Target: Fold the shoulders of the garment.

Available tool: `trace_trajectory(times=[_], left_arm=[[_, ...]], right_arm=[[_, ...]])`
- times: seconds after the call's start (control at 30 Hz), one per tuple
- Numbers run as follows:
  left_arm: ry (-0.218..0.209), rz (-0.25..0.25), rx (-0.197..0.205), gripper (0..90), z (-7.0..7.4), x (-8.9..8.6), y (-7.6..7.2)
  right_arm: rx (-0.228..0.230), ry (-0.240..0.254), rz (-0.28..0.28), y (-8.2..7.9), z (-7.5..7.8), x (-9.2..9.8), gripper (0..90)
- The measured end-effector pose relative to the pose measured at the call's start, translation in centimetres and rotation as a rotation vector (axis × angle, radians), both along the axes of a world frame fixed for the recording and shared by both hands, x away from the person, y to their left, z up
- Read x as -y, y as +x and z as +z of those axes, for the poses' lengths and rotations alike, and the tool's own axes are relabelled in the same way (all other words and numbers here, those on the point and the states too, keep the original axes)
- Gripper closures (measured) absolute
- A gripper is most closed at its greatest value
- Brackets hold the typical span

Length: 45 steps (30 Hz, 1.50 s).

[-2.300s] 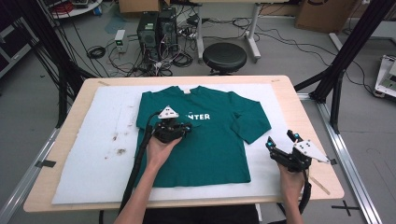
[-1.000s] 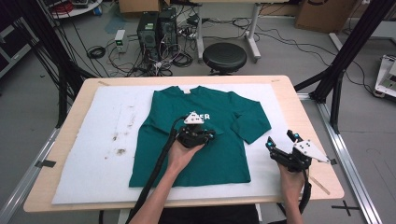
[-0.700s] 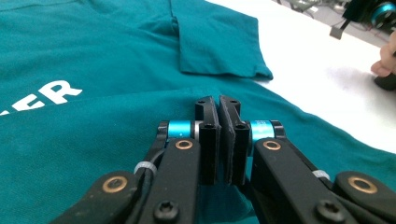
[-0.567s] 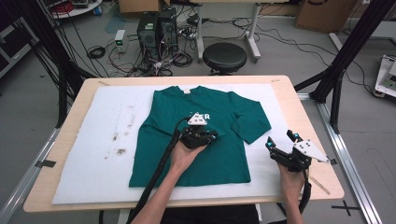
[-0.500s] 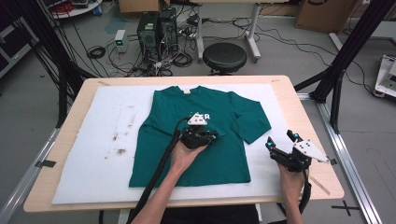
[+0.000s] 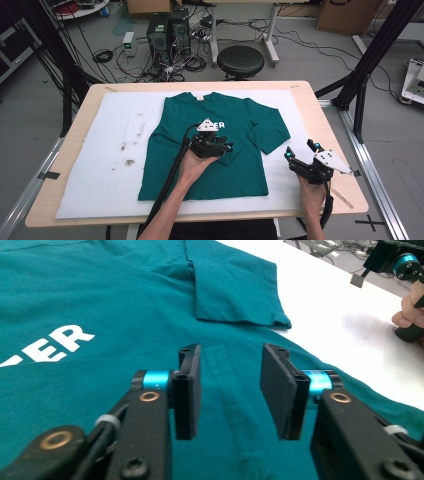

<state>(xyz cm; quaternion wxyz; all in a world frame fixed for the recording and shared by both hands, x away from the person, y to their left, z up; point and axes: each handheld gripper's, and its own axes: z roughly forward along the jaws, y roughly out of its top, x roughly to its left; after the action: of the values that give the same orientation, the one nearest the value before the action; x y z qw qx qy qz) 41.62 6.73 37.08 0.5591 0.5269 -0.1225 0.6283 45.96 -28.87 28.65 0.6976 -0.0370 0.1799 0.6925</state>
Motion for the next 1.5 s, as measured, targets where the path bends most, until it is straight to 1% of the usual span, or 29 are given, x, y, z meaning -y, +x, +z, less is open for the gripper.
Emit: trace_trajectory(times=[0.03,0.07,0.13,0.2,0.27,0.3,0.33,0.37,0.4,0.43,0.5,0.73,0.83,0.97,1.0,1.03,1.1,1.13,1.2,1.23,1.3,1.4,1.5], left_arm=[[0.002,0.007,0.005,58.4,-0.1,-0.1,-0.1],[0.001,0.021,0.012,54.7,-0.1,-0.2,-0.3],[-0.004,0.044,0.023,53.5,-0.2,-0.6,-0.5],[-0.016,0.060,0.024,47.4,-0.2,-1.2,-0.7],[-0.026,0.050,0.026,43.6,-0.3,-2.0,-1.0],[-0.049,0.045,0.036,39.4,-0.4,-2.9,-1.4],[-0.049,0.045,0.036,37.6,-0.4,-2.9,-1.4],[-0.060,0.052,0.045,37.6,-0.4,-3.4,-1.6],[-0.079,0.058,0.057,35.4,-0.5,-4.1,-1.8],[-0.091,0.055,0.057,35.4,-0.6,-4.6,-2.0],[-0.118,0.026,0.055,30.8,-0.7,-6.0,-2.4],[-0.170,-0.035,0.093,29.6,-1.3,-9.9,-4.2],[-0.190,-0.031,0.110,29.6,-1.6,-11.5,-4.6],[-0.217,0.000,0.134,29.6,-2.0,-13.3,-4.6],[-0.228,0.001,0.148,29.6,-2.1,-13.9,-4.6],[-0.236,0.005,0.153,29.5,-2.3,-14.4,-4.6],[-0.255,-0.005,0.161,29.5,-2.6,-15.5,-4.4],[-0.257,-0.004,0.164,29.6,-2.8,-15.9,-4.4],[-0.264,0.000,0.174,29.6,-3.2,-17.1,-4.1],[-0.268,0.003,0.190,29.5,-3.5,-17.7,-3.9],[-0.275,0.009,0.207,29.5,-4.0,-18.7,-3.7],[-0.299,0.009,0.225,29.5,-4.8,-20.4,-3.1],[-0.329,0.007,0.229,29.6,-5.5,-22.2,-2.4]], right_arm=[[0.000,0.000,0.000,0.0,0.0,0.0,19.4],[-0.002,0.001,0.001,0.0,0.0,0.0,19.4],[-0.004,-0.001,0.005,0.0,0.0,0.0,19.4],[-0.007,0.003,0.007,0.0,0.0,0.0,19.4],[-0.007,0.002,0.010,0.0,0.0,0.1,19.4],[-0.007,0.002,0.011,0.0,0.0,0.1,19.4],[-0.007,0.002,0.011,0.0,0.0,0.1,19.4],[-0.007,0.005,0.011,0.0,0.0,0.1,19.4],[-0.008,0.004,0.018,0.0,0.1,0.2,19.4],[-0.008,0.004,0.018,0.0,0.1,0.2,19.4],[-0.013,0.006,0.027,0.0,0.1,0.2,19.4],[-0.012,0.003,0.018,0.0,0.0,0.1,19.4],[-0.010,0.003,0.018,0.0,0.0,0.1,19.4],[-0.010,0.005,0.017,0.0,0.1,0.1,19.4],[-0.012,0.004,0.018,0.0,0.1,0.1,19.4],[-0.012,0.004,0.021,0.0,0.0,0.1,19.4],[-0.011,0.003,0.020,0.0,0.0,0.1,19.4],[-0.008,0.005,0.017,0.0,0.1,0.2,19.4],[-0.012,0.004,0.021,0.0,0.0,0.1,19.4],[-0.010,0.004,0.022,0.0,0.0,0.1,19.4],[-0.012,0.005,0.022,0.0,0.0,0.1,19.4],[-0.011,0.006,0.021,0.0,0.0,0.1,19.4],[-0.011,0.006,0.019,0.0,0.0,0.1,19.4]])
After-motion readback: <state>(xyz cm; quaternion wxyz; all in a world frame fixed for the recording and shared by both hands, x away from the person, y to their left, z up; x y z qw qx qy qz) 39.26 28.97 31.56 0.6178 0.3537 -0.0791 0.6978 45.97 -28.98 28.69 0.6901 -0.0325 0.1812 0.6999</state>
